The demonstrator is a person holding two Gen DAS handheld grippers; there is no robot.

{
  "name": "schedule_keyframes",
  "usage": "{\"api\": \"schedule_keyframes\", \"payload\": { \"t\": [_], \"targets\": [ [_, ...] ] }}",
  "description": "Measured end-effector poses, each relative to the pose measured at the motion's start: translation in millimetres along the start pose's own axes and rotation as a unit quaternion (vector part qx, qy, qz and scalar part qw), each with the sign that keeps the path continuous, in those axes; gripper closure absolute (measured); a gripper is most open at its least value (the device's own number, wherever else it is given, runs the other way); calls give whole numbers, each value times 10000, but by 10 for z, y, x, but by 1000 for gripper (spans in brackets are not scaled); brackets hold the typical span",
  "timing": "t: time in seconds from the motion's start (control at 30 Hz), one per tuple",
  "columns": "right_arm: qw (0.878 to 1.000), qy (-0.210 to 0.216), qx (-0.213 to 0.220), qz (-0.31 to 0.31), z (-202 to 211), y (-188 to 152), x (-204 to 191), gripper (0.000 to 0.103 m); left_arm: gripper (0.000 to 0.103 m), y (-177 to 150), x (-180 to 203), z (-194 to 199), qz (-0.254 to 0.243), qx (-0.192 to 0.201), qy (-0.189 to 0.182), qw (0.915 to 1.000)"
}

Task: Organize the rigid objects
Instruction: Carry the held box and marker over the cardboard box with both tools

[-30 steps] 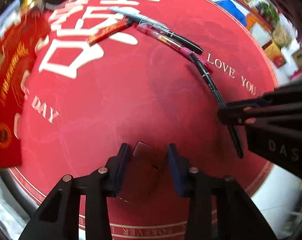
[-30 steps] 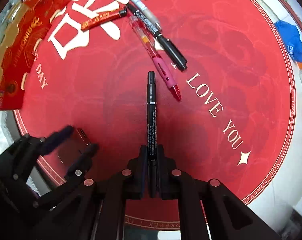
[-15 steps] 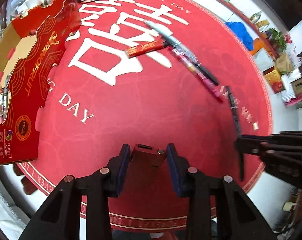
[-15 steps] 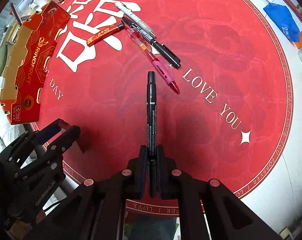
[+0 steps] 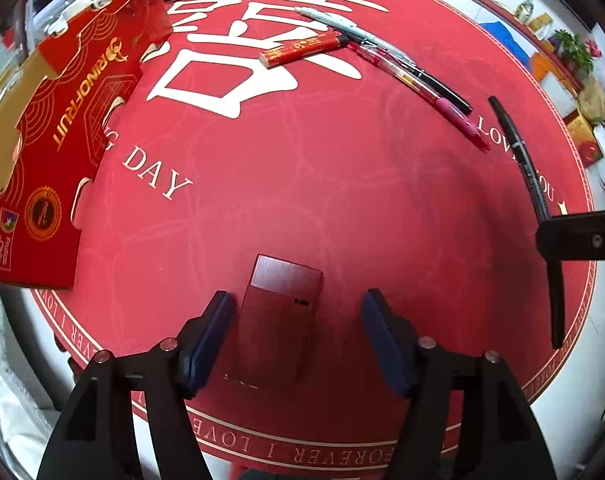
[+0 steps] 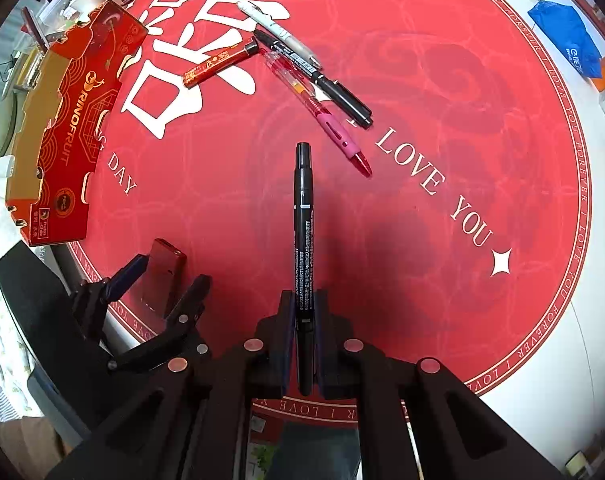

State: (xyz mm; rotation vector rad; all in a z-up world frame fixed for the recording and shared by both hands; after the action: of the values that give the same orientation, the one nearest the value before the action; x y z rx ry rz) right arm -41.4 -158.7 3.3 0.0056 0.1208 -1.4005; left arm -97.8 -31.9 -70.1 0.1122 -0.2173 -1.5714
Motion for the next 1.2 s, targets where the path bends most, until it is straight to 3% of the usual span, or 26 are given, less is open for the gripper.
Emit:
{"api": "schedule_keyframes", "payload": {
  "t": [0.03,0.07,0.1,0.17,0.3,0.77,0.97,1.2],
  "targets": [
    [10000,-7,12,-3,-41,14,-27,93,41,1,29,18,-81,-43,-51,9999],
    [10000,-12,37,-6,-26,16,-24,93,60,2,73,38,-213,-63,-94,9997],
    [10000,-8,74,-10,5,14,-16,93,66,1,110,54,-357,-142,-155,9991],
    [9999,-15,115,-15,24,16,-28,93,66,-12,80,75,-276,-339,-436,9981],
    [9998,31,194,-6,106,25,-58,93,66,-10,-104,204,115,-452,-505,9976],
    [9975,157,586,354,441,313,-632,93,66,350,-521,898,566,403,-625,9956],
    [9941,269,776,705,611,494,-1066,93,66,645,-879,1025,946,717,-521,9916],
    [9870,534,936,1195,723,655,-1719,93,66,653,-1467,1203,1474,826,-134,9855]
  ]
}}
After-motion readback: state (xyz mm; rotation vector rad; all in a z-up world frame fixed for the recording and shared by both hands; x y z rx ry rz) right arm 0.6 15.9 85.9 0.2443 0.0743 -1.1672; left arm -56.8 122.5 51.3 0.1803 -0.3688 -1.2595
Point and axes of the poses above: each gripper's, at about its wrist camera, not at the fingertips, and z roughly against the way its jaws point, x to its right, y to its top, the point moved 1 cm from there along -z, roughly the way its jaws point, and after that the axes turned 2 degrees about -y, right-handed, at the moved point
